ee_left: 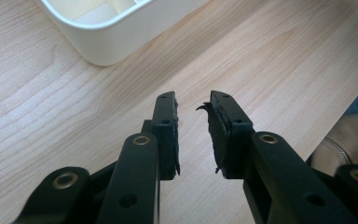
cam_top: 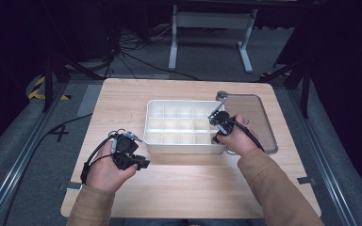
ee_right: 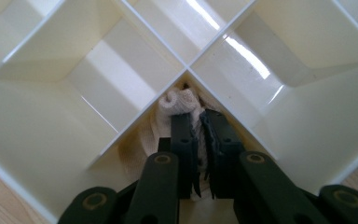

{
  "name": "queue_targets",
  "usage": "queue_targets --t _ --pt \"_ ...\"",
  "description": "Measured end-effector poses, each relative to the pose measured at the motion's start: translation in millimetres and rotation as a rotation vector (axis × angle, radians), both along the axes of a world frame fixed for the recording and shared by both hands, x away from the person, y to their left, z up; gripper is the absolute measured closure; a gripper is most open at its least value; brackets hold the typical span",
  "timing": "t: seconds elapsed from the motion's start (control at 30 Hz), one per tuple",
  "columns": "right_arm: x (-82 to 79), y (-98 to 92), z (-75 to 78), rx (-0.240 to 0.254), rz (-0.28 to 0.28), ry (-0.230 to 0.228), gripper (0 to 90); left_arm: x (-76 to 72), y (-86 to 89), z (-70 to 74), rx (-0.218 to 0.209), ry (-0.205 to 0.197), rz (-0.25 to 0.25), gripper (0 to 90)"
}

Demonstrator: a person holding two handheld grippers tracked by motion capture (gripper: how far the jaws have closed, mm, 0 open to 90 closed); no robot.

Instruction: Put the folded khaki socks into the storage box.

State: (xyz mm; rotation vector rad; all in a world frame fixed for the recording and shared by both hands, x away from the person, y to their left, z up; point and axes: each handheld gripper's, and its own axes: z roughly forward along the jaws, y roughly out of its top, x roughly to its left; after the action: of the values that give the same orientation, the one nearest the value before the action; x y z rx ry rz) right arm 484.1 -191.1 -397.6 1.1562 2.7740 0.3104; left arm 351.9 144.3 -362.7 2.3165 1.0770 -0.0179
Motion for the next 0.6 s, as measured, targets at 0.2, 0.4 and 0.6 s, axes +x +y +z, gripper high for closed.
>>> queue_targets --t 0.2,0.4,0.6 --pt "-3.9 -4.3 4.4 0.025 -0.003 -0.023 76.5 2.4 2.3 -1.4 -0.006 0.001 0.003 72.5" --pt "-9.4 -14.3 15.2 0.083 -0.013 -0.045 71.0 3.2 4.2 -1.8 -0.011 0.001 0.009 72.3" --pt "-18.1 -26.2 35.3 0.167 -0.007 -0.085 69.3 1.9 4.3 -0.7 -0.012 0.005 0.009 72.3"
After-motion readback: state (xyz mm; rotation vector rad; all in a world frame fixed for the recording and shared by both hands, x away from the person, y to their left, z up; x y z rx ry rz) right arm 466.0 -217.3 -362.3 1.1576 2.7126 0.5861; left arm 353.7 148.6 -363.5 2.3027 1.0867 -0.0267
